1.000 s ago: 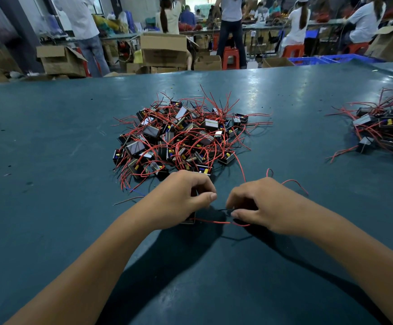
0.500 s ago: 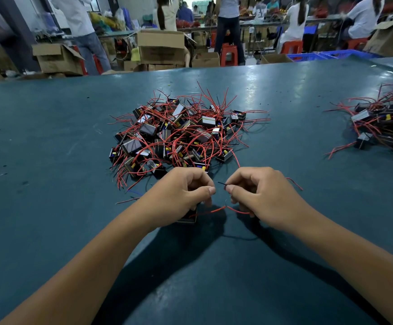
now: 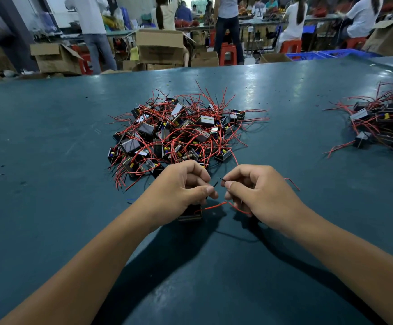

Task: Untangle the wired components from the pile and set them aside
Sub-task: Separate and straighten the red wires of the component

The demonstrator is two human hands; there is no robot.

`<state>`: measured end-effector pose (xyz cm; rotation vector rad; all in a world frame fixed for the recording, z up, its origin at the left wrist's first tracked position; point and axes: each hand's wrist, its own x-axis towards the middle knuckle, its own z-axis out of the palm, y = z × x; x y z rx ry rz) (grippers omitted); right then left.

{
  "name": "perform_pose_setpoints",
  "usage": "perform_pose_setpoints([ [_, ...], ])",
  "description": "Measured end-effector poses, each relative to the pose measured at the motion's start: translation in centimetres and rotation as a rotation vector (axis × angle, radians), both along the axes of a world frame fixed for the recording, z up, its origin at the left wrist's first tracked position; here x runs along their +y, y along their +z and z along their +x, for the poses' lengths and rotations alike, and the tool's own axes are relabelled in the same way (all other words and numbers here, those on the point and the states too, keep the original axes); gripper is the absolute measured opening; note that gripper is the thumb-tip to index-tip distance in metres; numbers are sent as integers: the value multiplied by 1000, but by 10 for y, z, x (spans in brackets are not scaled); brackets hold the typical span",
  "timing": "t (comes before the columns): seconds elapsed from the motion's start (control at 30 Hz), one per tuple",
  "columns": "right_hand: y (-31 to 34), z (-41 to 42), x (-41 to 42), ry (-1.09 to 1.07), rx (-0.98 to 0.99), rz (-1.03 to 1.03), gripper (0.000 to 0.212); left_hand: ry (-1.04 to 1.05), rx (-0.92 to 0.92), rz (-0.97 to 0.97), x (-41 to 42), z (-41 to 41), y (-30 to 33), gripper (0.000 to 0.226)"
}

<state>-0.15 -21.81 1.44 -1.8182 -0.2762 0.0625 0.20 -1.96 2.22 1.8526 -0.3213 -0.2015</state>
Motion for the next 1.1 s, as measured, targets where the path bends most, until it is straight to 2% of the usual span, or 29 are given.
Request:
perform_pose_setpoints([
  [0.3,-2,2,0,-52,40,55,12,41,-24,-53,-4,0,-1,18],
  [0.53,-4,0,1,-23,-29,19,12,35,-11,-79,-7,-1,-3,20],
  [0.87,-6,-1,3,-10,-59,139,11,53,-9,-139,-17,-10,2,18],
  [1.1,-6,-2,3,-34,-82,139,8,57,-17,-127,-18,-12,3,18],
])
